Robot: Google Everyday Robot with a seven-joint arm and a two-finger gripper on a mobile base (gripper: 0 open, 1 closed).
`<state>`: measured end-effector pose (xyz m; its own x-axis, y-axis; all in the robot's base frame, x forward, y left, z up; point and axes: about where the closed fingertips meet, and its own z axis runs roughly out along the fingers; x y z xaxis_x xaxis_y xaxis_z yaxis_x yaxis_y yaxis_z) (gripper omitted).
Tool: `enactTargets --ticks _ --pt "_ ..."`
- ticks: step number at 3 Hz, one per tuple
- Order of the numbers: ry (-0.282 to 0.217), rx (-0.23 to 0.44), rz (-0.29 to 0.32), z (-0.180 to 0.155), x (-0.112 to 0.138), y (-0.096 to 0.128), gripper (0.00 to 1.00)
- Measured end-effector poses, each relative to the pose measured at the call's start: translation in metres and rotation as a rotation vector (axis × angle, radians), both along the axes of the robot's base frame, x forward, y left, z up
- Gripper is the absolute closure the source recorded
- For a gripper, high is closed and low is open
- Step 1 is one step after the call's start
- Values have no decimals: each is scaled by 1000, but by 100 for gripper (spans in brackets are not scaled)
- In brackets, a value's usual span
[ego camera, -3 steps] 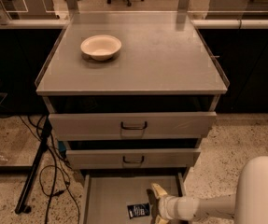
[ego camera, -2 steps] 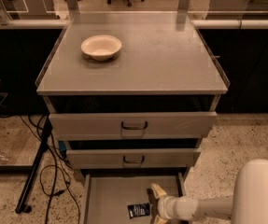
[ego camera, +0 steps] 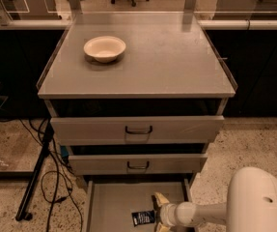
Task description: Pick rxbar blueberry from bottom drawer and place on counter
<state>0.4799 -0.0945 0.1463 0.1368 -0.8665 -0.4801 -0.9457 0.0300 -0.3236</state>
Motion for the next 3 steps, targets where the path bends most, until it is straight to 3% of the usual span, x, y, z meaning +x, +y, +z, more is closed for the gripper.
enactTargets --ticks 1,2,3 --pt "32 1 11 -13 5 14 0" --pt "127 -41 44 -38 1 38 0" --pt "136 -60 59 -47 18 45 0"
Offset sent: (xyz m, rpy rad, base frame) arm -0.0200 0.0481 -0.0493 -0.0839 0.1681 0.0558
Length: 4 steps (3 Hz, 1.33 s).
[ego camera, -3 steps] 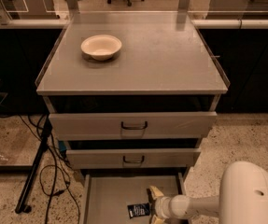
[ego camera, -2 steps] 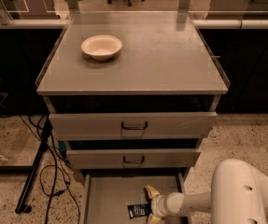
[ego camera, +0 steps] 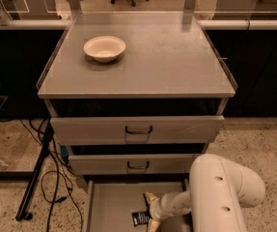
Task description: Pick rxbar blueberry from bottom drawer and place on counter
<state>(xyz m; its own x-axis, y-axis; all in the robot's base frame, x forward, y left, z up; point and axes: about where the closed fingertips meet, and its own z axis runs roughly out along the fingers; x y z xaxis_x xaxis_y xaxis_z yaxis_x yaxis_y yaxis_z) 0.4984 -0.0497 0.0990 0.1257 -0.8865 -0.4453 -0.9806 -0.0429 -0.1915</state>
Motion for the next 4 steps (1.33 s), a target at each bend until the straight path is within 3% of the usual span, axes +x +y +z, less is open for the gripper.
enactTargets --ticks 1,2,3,4 --pt "0 0 0 0 0 0 0" --pt "0 0 0 0 0 0 14" --pt "0 0 0 0 0 0 46" --pt "0 0 0 0 0 0 69"
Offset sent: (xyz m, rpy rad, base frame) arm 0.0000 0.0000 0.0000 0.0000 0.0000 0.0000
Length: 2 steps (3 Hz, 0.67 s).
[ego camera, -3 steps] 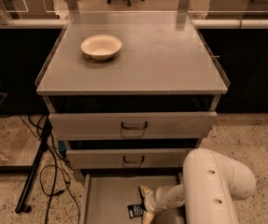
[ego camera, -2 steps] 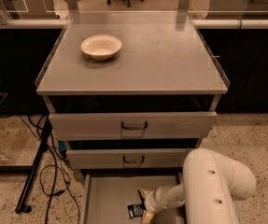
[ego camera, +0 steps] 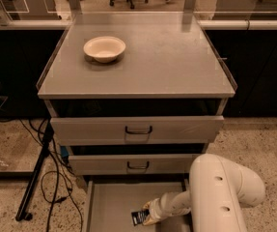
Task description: Pick rxbar blueberry from bottom drawer and place on counter
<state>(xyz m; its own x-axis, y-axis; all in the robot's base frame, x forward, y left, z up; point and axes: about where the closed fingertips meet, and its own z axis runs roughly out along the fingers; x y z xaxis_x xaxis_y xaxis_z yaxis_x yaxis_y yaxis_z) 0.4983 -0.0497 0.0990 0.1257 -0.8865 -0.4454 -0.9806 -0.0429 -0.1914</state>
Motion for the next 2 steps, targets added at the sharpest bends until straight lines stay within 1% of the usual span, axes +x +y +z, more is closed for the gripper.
enactTargets --ticks 1,2 --pt "0 0 0 0 0 0 92" --pt "0 0 0 0 0 0 100"
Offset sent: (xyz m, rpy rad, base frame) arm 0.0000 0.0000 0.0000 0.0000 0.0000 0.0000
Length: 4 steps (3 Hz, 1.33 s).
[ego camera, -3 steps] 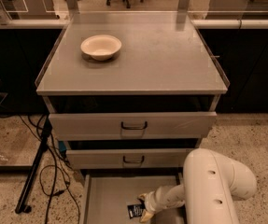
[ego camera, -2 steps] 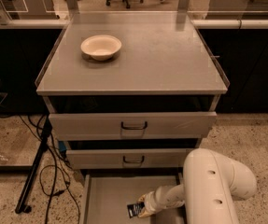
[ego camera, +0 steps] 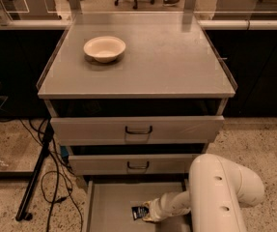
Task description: Pick rxbar blueberry from bottom drawer and place on counter
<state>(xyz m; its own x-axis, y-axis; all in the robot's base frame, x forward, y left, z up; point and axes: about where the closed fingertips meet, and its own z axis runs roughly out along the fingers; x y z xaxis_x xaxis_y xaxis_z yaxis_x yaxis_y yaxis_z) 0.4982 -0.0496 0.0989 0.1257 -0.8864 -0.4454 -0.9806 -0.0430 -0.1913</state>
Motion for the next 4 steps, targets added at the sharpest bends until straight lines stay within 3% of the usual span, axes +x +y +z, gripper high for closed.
enactTargets --ticks 2,3,4 --pt "4 -3 -7 1 -3 1 100" --pt "24 5 -27 17 -10 -4 100" --pt "-1 46 -25 53 -17 -11 100"
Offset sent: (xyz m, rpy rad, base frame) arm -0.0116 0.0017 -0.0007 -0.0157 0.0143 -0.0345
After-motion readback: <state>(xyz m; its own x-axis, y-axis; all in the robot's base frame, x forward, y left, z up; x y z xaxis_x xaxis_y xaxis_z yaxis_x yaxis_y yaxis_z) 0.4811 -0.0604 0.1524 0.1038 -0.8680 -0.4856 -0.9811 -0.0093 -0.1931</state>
